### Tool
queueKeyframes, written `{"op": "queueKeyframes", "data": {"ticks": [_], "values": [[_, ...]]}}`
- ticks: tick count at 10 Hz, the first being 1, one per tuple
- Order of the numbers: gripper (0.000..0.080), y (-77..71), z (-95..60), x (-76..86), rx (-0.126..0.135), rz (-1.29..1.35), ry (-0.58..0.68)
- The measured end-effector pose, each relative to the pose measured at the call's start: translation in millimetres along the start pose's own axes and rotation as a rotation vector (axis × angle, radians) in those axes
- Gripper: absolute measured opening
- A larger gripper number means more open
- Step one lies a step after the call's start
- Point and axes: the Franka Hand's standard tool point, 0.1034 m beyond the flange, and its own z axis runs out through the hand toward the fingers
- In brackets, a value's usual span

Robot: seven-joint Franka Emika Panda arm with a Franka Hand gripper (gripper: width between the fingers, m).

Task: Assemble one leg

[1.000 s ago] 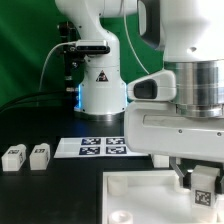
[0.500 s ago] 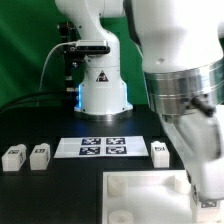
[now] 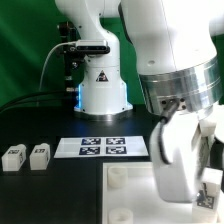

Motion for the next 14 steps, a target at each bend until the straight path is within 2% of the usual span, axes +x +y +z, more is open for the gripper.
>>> {"op": "queueKeyframes", "data": {"ticks": [2,3,4,5,6,7,8,11,12,13,14], "values": [[0.0294,1.5,1.5,0.7,-0.004,-0.054,0.003],[0.0488,1.9,2.0,1.0,-0.004,-0.059,0.004],[0.0595,6.9,6.7,4.3,-0.01,-0.187,0.031],[0.0595,13.9,11.0,4.1,-0.022,-0.254,0.053],[0.064,16.6,10.5,2.4,-0.026,-0.405,0.077],[0.0647,17.4,10.6,-1.4,-0.018,-0.617,0.103],[0.0647,17.7,11.2,-1.8,-0.021,-0.658,0.099],[0.0649,15.5,10.0,0.0,-0.039,-1.041,0.112],[0.0649,13.2,5.1,-4.5,-0.037,-1.278,0.16],[0.0649,7.1,2.3,-10.9,-0.006,-1.483,0.178],[0.0649,2.9,0.4,-11.6,0.0,-1.647,0.187]]}}
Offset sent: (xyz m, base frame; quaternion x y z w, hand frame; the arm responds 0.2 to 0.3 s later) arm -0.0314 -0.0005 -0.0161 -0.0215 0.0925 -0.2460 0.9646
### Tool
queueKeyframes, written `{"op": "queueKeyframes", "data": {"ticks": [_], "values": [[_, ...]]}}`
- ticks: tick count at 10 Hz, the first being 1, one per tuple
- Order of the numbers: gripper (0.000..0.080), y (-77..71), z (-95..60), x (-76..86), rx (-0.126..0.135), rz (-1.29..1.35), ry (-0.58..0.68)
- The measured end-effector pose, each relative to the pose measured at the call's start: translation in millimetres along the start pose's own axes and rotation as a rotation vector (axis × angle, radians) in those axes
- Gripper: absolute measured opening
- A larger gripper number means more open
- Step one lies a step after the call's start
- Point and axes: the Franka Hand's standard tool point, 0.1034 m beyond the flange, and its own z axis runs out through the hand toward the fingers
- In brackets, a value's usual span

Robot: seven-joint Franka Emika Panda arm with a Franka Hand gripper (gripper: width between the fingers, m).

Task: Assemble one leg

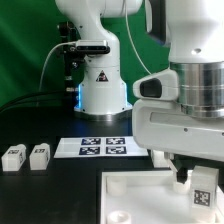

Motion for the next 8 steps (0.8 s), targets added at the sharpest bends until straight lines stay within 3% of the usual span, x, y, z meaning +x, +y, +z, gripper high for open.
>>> {"op": "queueKeyframes", "data": {"ticks": [2,3,5,6,7,8], "values": [[0.0649,-0.4,-0.2,3.2,0.005,-0.2,0.017],[0.0649,-0.5,-0.1,3.1,0.006,-0.165,0.016],[0.0416,-0.2,0.0,3.2,0.006,-0.14,0.016],[0.0416,1.6,-0.1,4.4,0.007,-0.04,0.016],[0.0298,4.1,0.6,5.3,0.005,0.053,0.016],[0.0298,5.9,0.9,5.7,0.003,0.163,0.016]]}}
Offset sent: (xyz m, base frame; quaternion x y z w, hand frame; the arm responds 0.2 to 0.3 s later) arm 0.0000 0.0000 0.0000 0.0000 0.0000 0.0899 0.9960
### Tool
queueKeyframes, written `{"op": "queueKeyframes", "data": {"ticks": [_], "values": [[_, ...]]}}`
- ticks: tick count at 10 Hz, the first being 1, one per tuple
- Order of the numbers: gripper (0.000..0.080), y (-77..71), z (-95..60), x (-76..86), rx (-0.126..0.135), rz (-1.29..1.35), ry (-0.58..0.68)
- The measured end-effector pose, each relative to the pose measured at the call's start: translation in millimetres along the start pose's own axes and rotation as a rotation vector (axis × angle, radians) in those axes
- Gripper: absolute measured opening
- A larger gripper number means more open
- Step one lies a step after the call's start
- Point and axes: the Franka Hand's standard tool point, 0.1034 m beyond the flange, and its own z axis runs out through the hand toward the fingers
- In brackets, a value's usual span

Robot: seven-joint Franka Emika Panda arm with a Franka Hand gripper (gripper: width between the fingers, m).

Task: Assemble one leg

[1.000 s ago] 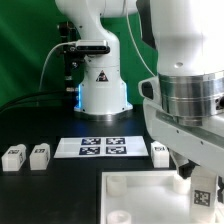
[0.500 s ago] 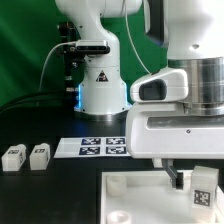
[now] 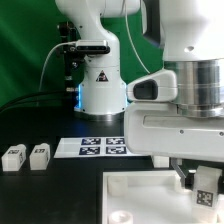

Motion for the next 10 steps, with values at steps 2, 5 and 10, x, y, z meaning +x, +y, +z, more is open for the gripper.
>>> {"op": "queueKeyframes", "data": {"ticks": [2,5,10], "values": [[0.0296,4.3,0.7,2.6,-0.011,0.241,-0.011],[0.0295,12.5,1.5,-4.3,0.057,0.977,-0.093],[0.0301,15.2,1.0,-7.8,0.076,1.523,-0.132]]}}
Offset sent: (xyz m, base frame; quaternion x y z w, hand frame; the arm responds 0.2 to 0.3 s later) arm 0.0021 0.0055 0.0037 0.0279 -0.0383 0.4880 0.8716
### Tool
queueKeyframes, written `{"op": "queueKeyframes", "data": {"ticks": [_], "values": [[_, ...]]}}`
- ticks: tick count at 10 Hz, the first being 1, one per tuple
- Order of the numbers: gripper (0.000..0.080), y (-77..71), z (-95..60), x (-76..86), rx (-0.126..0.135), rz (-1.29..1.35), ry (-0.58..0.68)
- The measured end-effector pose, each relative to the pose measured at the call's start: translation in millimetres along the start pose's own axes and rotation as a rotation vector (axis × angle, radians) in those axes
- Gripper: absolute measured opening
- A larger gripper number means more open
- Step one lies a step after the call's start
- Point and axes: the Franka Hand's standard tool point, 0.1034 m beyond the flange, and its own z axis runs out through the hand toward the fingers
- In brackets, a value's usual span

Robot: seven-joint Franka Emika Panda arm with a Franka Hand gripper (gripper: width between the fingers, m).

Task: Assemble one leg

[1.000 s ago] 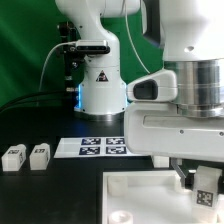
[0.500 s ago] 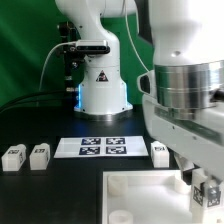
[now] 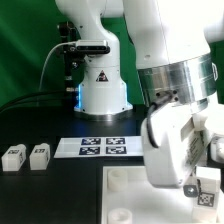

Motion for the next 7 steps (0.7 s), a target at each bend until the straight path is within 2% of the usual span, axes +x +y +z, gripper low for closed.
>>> {"op": "queueKeyframes", "data": {"ticks": [1,2,3,4,5,6,7], "values": [[0.0301,0.2,0.3,1.2,-0.006,0.001,0.004],[0.041,1.3,1.7,1.0,-0.007,-0.021,0.006],[0.0571,1.3,1.9,1.1,-0.007,-0.026,0.006],[0.0628,1.7,2.2,0.9,-0.008,-0.027,0.006],[0.0643,5.4,2.3,-1.9,-0.002,-0.034,0.004],[0.0648,8.5,-7.5,-8.8,0.004,-0.041,-0.007],[0.0648,6.0,-25.2,-18.2,0.017,-0.049,-0.032]]}}
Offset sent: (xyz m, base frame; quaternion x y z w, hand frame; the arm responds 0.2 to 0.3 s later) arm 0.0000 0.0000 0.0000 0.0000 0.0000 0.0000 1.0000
